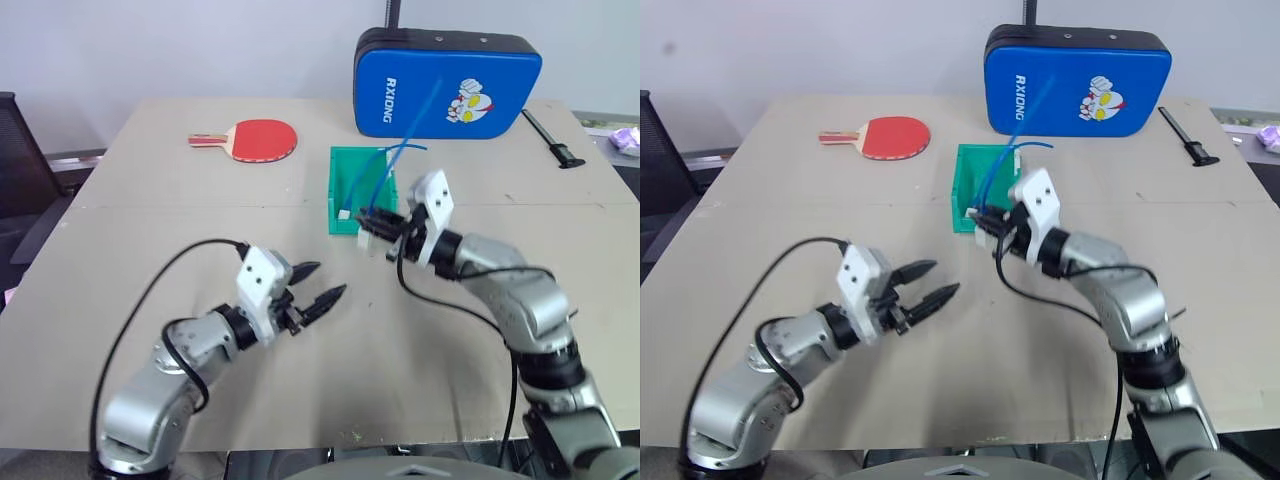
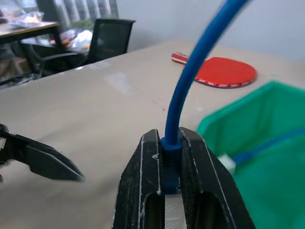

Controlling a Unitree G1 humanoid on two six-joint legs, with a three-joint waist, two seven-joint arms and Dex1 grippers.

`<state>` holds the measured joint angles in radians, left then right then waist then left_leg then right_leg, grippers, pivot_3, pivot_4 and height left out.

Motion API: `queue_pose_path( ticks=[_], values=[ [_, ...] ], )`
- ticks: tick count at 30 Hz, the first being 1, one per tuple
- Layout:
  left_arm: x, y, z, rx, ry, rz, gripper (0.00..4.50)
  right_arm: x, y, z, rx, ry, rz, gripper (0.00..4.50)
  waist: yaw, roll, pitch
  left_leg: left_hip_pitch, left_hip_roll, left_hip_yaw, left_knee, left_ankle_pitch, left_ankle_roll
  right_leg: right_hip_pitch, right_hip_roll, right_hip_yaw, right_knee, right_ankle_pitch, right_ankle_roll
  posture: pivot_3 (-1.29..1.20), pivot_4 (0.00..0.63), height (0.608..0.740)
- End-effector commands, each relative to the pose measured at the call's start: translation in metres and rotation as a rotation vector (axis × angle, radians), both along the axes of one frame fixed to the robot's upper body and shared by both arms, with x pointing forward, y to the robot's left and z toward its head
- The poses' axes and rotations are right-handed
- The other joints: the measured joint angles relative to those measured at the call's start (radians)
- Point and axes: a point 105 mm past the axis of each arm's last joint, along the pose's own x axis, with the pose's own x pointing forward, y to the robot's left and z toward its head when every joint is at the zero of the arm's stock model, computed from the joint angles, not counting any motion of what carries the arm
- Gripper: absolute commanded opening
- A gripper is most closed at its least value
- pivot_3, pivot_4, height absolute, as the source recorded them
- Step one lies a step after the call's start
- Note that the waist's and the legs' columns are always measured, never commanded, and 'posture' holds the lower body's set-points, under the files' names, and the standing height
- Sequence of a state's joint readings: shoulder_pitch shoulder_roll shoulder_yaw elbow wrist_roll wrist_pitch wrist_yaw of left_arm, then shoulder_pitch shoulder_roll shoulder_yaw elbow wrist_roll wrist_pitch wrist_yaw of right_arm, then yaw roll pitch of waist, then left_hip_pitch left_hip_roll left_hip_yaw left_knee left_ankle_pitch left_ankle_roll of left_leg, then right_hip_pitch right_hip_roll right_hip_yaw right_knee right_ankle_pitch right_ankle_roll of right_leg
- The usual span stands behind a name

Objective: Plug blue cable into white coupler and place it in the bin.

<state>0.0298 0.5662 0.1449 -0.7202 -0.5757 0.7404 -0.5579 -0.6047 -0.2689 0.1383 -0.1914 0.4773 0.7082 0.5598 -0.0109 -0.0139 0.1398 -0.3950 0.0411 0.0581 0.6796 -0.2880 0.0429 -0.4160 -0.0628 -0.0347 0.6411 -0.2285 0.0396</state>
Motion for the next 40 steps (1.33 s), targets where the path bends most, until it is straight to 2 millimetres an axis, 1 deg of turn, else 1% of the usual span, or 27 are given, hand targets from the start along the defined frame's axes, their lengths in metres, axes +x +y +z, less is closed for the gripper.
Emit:
queue_pose_path(
  ticks=[1, 2, 4, 6, 8, 12, 13, 14, 15, 16, 18, 19, 22, 25, 27, 29, 30, 32, 34, 36, 38, 40],
  values=[
    [0.007, 0.016, 0.041, -0.014, -0.089, 0.05, 3.22, 0.032, 0.005, 0.018, 0.018, 0.047, -0.012, 0.0, -0.002, 0.0, 0.004, -0.001, -0.001, 0.001, 0.0, 0.0, 0.0, -0.001, 0.0, 0.001, 0.0, 0.001, 0.001, 0.0, 0.15, 0.728],
    [0.012, 0.022, 0.047, -0.012, -0.091, 0.079, 3.22, 0.043, 0.007, 0.021, 0.015, 0.068, -0.021, 0.0, -0.002, 0.0, 0.004, -0.002, -0.001, 0.0, 0.0, 0.0, 0.0, -0.001, 0.0, 0.001, 0.0, 0.001, 0.002, 0.0, 0.15, 0.728],
    [0.019, 0.027, 0.052, -0.001, -0.085, 0.116, 3.22, 0.057, 0.009, 0.023, 0.014, 0.09, -0.04, 0.0, -0.002, 0.0, 0.005, -0.002, -0.002, 0.001, 0.001, 0.0, 0.0, -0.001, 0.0, 0.002, 0.0, 0.001, 0.003, 0.0, 0.15, 0.728],
    [0.022, 0.028, 0.058, -0.017, -0.081, 0.13, 3.22, 0.075, 0.007, 0.025, 0.002, 0.087, -0.084, 0.0, -0.001, -0.001, 0.005, -0.002, -0.003, 0.001, 0.001, 0.001, -0.001, -0.001, 0.0, 0.001, -0.002, 0.001, 0.003, 0.0, 0.15, 0.728],
    [0.024, 0.027, 0.059, -0.002, -0.081, 0.138, 3.22, 0.09, 0.004, 0.027, -0.011, 0.088, -0.133, 0.0, -0.002, -0.001, 0.006, -0.003, -0.003, 0.001, 0.001, 0.003, -0.005, -0.001, 0.0, 0.002, -0.003, 0.001, 0.003, 0.0, 0.15, 0.728],
    [0.026, 0.023, 0.06, 0.025, -0.1, 0.132, 3.29, 0.101, 0.0, 0.03, -0.013, 0.091, -0.16, 1.57, -0.002, -0.002, 0.008, -0.005, -0.003, 0.002, -0.002, 0.003, -0.005, -0.001, -0.001, 0.002, -0.004, 0.002, 0.004, 0.0, 0.15, 0.728],
    [0.026, 0.022, 0.061, 0.024, -0.104, 0.132, 3.29, 0.102, 0.0, 0.031, -0.014, 0.088, -0.155, 2.15, -0.003, -0.002, 0.008, -0.005, -0.002, 0.002, -0.003, 0.003, -0.005, -0.001, -0.001, 0.002, -0.004, 0.002, 0.004, 0.0, 0.15, 0.728],
    [0.027, 0.021, 0.062, 0.026, -0.108, 0.132, 3.29, 0.101, -0.001, 0.032, -0.009, 0.085, -0.151, 2.62, -0.003, -0.002, 0.008, -0.004, -0.002, 0.002, -0.003, 0.003, -0.005, -0.002, -0.001, 0.002, -0.004, 0.002, 0.004, 0.0, 0.15, 0.728],
    [0.027, 0.021, 0.062, 0.027, -0.107, 0.131, 3.29, 0.1, -0.002, 0.034, -0.005, 0.078, -0.147, 3.32, -0.003, -0.002, 0.008, -0.004, -0.002, 0.002, -0.004, 0.003, -0.006, -0.002, -0.001, 0.002, -0.004, 0.002, 0.004, 0.0, 0.15, 0.728],
    [0.027, 0.021, 0.062, 0.03, -0.106, 0.129, 3.29, 0.098, -0.005, 0.035, -0.005, 0.065, -0.15, 3.58, -0.003, -0.002, 0.008, -0.004, -0.002, 0.002, -0.004, 0.003, -0.006, -0.002, -0.001, 0.002, -0.004, 0.002, 0.004, 0.0, 0.15, 0.728],
    [0.027, 0.02, 0.061, 0.035, -0.104, 0.127, 3.29, 0.096, -0.01, 0.037, -0.006, 0.045, -0.158, 4.46, -0.004, -0.002, 0.008, -0.004, -0.001, 0.002, -0.004, 0.004, -0.006, -0.002, -0.001, 0.001, -0.004, 0.002, 0.004, 0.0, 0.15, 0.728],
    [0.026, 0.021, 0.06, 0.037, -0.104, 0.127, 3.29, 0.089, -0.018, 0.038, 0.003, 0.029, -0.147, 4.46, -0.001, -0.002, 0.008, -0.004, -0.001, 0.002, -0.004, 0.004, -0.006, -0.002, -0.001, 0.002, -0.004, 0.002, 0.004, 0.0, 0.15, 0.728],
    [0.017, 0.024, 0.048, 0.072, -0.085, 0.126, 3.29, 0.054, -0.048, 0.031, 0.021, 0.019, -0.096, 4.46, 0.007, -0.002, 0.008, -0.005, -0.001, 0.0, -0.005, 0.004, -0.007, -0.001, -0.002, 0.001, -0.004, 0.001, 0.004, 0.0, 0.15, 0.728],
    [0.007, 0.026, 0.024, 0.121, -0.045, 0.136, 3.29, 0.021, -0.078, 0.009, 0.009, 0.019, -0.079, 4.46, 0.012, -0.002, 0.008, -0.005, -0.003, 0.0, -0.007, 0.004, -0.006, -0.001, -0.004, 0.001, -0.005, 0.001, 0.004, 0.0, 0.15, 0.728],
    [0.001, 0.029, 0.005, 0.147, -0.025, 0.157, 3.29, -0.003, -0.102, -0.011, -0.028, -0.028, -0.067, 4.46, 0.011, -0.002, 0.008, -0.005, -0.003, 0.001, -0.009, 0.003, -0.006, -0.001, -0.004, 0.002, -0.012, 0.001, 0.004, 0.0, 0.15, 0.728],
    [-0.005, 0.034, -0.011, 0.16, -0.019, 0.187, 3.29, -0.028, -0.122, -0.026, 0.01, -0.07, -0.037, 4.46, 0.01, -0.002, 0.008, -0.004, -0.002, 0.002, -0.01, 0.003, -0.006, -0.001, -0.003, 0.002, -0.013, 0.001, 0.004, 0.0, 0.15, 0.728],
    [-0.008, 0.036, -0.017, 0.154, -0.014, 0.197, 3.29, -0.034, -0.131, -0.033, 0.026, -0.072, -0.048, 4.46, 0.008, -0.001, 0.008, -0.002, -0.002, 0.002, -0.01, 0.003, -0.006, 0.0, -0.002, 0.002, -0.013, 0.001, 0.004, 0.0, 0.15, 0.728],
    [-0.016, 0.044, -0.033, 0.155, 0.005, 0.213, 3.29, -0.047, -0.151, -0.059, -0.037, -0.039, -0.058, 4.46, 0.004, -0.001, 0.008, -0.001, -0.001, 0.003, -0.01, 0.002, -0.004, 0.0, -0.001, 0.003, -0.013, 0.001, 0.004, 0.0, 0.15, 0.728],
    [-0.027, 0.053, -0.051, 0.204, 0.034, 0.224, 3.29, -0.056, -0.17, -0.08, -0.088, -0.009, -0.084, 4.46, 0.0, -0.001, 0.008, 0.001, -0.001, 0.004, -0.01, 0.001, -0.002, 0.001, -0.001, 0.005, -0.013, 0.0, 0.002, 0.0, 0.15, 0.728],
    [-0.036, 0.057, -0.064, 0.233, 0.049, 0.211, 3.29, -0.067, -0.185, -0.097, -0.121, 0.018, -0.079, 4.46, 0.0, -0.001, 0.008, 0.005, -0.001, 0.005, -0.009, 0.001, -0.001, 0.004, -0.001, 0.006, -0.013, -0.001, -0.001, 0.0, 0.15, 0.728],
    [-0.042, 0.058, -0.069, 0.213, 0.062, 0.201, 3.29, -0.075, -0.193, -0.109, -0.155, 0.042, -0.063, 4.46, 0.001, -0.001, 0.008, 0.006, -0.001, 0.006, -0.009, 0.001, -0.001, 0.005, -0.001, 0.006, -0.013, -0.001, -0.001, 0.0, 0.15, 0.728],
    [-0.046, 0.057, -0.073, 0.192, 0.063, 0.191, 3.29, -0.08, -0.194, -0.115, -0.155, 0.068, -0.043, 4.46, 0.002, -0.001, 0.008, 0.008, 0.0, 0.007, -0.009, 0.001, -0.001, 0.006, -0.001, 0.008, -0.012, 0.0, -0.002, 0.0, 0.15, 0.728]
  ],
)
